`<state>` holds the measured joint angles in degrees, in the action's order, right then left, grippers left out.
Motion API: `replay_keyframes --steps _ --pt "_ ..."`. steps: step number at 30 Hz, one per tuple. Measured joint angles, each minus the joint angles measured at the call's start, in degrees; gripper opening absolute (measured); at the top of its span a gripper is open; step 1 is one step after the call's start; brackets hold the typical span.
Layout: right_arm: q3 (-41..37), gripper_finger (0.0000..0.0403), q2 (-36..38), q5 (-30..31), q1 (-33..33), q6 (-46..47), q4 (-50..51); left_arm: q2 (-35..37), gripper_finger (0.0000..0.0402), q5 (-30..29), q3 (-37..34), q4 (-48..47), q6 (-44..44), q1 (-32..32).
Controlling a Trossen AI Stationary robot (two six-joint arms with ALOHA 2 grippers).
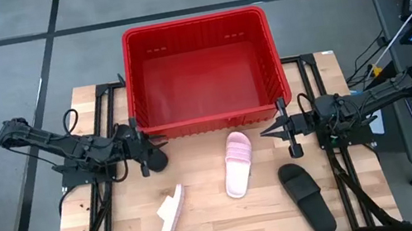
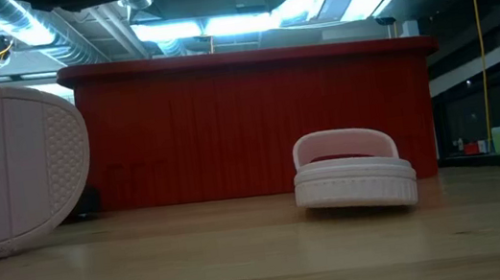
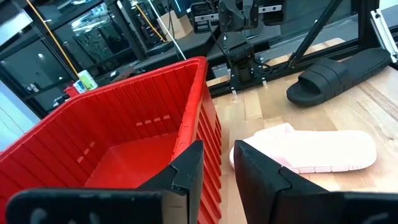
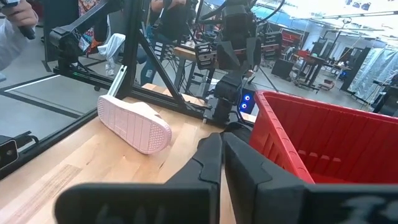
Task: Pick and place slides into bin
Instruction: Put the top pink slide into the red bin
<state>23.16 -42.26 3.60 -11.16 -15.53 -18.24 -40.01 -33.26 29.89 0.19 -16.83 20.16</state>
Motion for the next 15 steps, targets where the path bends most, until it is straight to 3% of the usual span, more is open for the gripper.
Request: replay_keyframes --steps 15 --pt "0.0 0.0021 0.0 0.0 0.0 0.0 0.0 0.0 0.0082 3.5 0.0 -0.4 0.0 0.0"
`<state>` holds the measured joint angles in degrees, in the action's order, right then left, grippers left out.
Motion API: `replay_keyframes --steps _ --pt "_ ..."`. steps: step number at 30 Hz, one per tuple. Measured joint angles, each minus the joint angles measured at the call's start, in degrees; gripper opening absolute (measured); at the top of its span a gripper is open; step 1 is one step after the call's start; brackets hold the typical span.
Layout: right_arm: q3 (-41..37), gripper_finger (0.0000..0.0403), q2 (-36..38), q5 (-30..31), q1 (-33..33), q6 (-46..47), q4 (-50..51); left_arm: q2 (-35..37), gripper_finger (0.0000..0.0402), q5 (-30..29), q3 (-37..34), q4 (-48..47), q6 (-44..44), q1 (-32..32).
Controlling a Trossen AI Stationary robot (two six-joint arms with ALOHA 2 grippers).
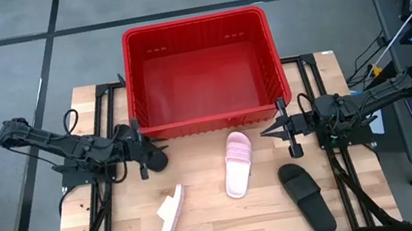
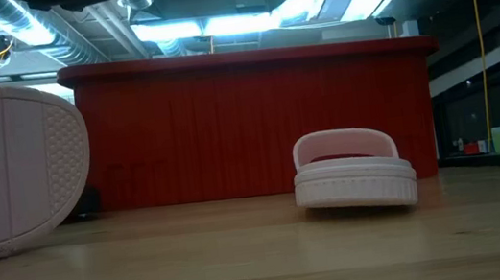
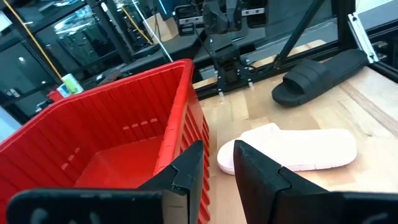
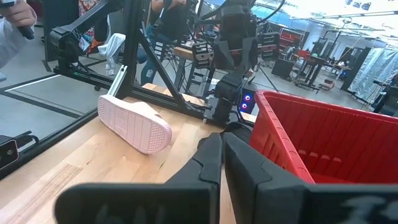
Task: Pick and place slides into bin
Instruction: Put the top pink slide into the red bin
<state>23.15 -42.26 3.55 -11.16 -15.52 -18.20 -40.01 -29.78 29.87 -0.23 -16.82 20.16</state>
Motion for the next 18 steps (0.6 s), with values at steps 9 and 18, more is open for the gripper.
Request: replay_keyframes --steps 9,18 --pt "0.0 0.0021 0.0 0.0 0.0 0.0 0.0 0.0 0.0081 0.1 0.0 -0.1 -1.1 0.0" --pt "0.0 0.0021 0.0 0.0 0.0 0.0 0.0 0.0 0.0058 0.1 0.0 -6.9 -0.8 0.0"
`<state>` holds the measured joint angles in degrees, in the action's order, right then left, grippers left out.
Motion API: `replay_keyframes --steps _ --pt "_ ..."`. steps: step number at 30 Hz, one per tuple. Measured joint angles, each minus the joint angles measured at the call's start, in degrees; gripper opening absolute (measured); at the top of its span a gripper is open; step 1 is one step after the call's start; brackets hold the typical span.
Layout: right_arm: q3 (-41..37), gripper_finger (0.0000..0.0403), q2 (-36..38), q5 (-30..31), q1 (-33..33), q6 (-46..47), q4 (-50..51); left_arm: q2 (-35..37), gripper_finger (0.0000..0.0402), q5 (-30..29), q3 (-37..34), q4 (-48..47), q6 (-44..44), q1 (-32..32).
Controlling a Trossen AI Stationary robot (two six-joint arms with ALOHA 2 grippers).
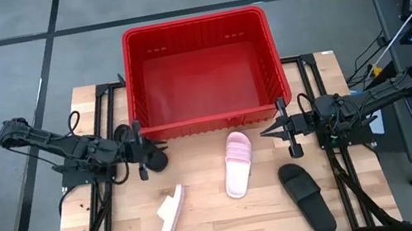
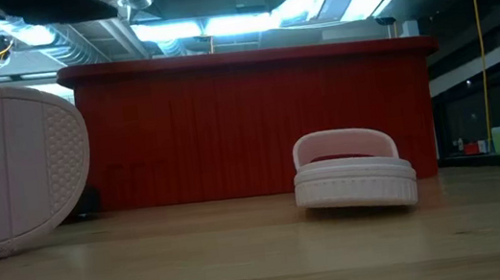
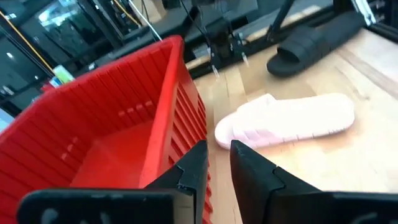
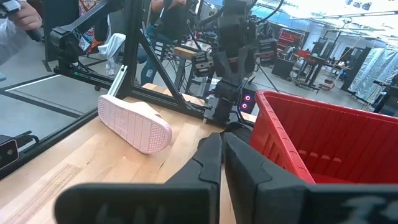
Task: Pick and place slides into bin
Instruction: Put the top pink slide into the red bin
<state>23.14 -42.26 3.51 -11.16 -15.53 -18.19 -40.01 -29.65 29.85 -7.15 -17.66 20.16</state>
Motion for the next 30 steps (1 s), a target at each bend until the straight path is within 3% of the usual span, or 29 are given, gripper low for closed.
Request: replay_keyframes --steps 9,17,30 --pt "0.0 0.0021 0.0 0.0 0.0 0.0 1.6 0.0 0.0005 -0.2 0.0 -0.4 -3.0 0.0" --pt "0.0 0.0021 0.0 -0.1 0.0 0.0 4.6 0.0 0.0002 3.7 0.0 -0.5 -14.0 0.0" --pt "0.0 0.0009 0.0 -0.1 0.0 -0.4 4.0 -0.5 0.0001 3.0 0.0 1.5 -4.8 3.7"
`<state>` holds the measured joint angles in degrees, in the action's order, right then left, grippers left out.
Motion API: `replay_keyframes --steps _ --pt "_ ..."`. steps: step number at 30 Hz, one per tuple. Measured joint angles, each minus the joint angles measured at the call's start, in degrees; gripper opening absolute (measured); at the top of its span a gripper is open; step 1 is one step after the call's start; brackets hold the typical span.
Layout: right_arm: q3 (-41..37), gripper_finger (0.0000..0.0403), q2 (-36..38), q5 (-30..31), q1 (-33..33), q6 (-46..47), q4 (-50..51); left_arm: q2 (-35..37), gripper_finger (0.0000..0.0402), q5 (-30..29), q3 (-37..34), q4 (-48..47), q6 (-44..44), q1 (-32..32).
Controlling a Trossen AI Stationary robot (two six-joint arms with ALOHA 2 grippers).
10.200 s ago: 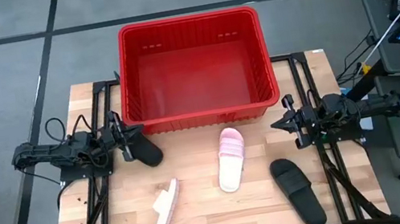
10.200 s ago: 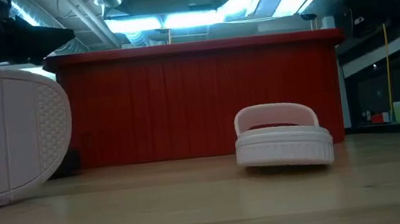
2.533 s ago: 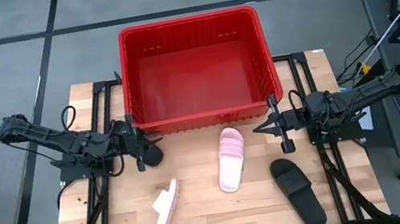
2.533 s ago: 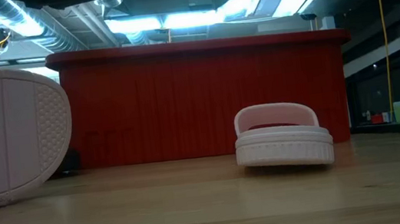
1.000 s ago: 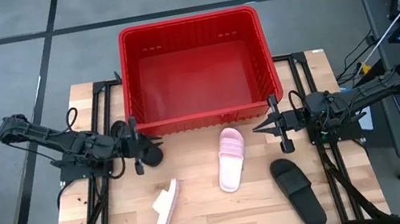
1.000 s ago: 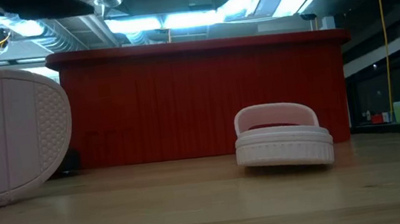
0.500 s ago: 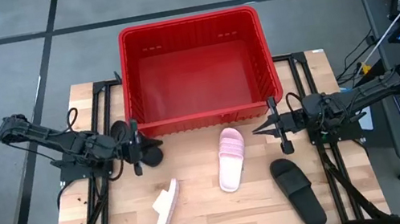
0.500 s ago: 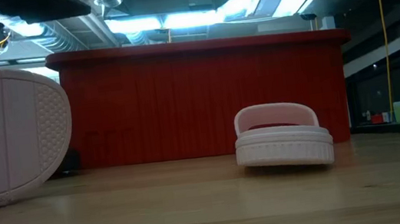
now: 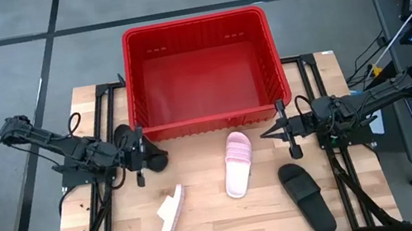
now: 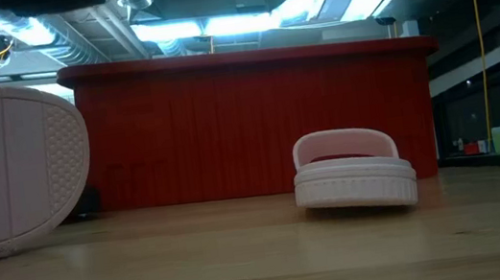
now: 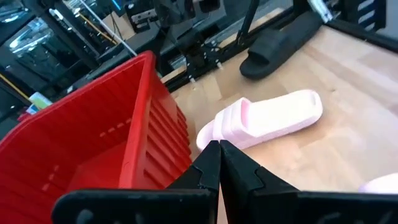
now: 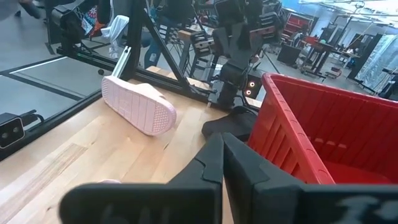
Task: Pick and place slides into bin
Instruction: Put the top pink slide into the red bin
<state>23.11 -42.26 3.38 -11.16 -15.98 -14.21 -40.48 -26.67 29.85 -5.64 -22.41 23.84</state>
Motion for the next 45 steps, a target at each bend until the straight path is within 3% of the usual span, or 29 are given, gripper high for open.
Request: replay_keyframes --steps 10,20,29,34,40,45 --pt "0.0 0.0004 0.0 0.0 -0.4 -1.1 -2.4 -5.4 0.0002 -13.7 4.8 -0.9 2.8 13.2" --pt "0.0 0.0004 0.0 0.0 -5.3 -0.9 -4.1 -16.1 0.0001 -23.5 11.5 -8.0 16.3 23.1" --pt "0.0 0.0004 0.0 0.1 -9.4 0.8 -4.9 -25.1 0.0001 -24.8 19.9 -17.5 29.4 26.0" --pt "0.0 0.0002 -1.2 1.8 -11.6 1.2 -5.4 -28.1 0.0001 -24.7 22.2 -18.4 32.5 27.7" --pt "0.2 0.0002 -8.1 5.9 -14.7 2.5 -10.5 -30.4 0.0002 -24.7 24.6 -19.0 37.4 30.2" --pt "5.0 0.0002 -14.2 8.3 -15.7 0.7 -10.5 -31.7 0.0001 -24.4 27.1 -24.6 42.0 32.4"
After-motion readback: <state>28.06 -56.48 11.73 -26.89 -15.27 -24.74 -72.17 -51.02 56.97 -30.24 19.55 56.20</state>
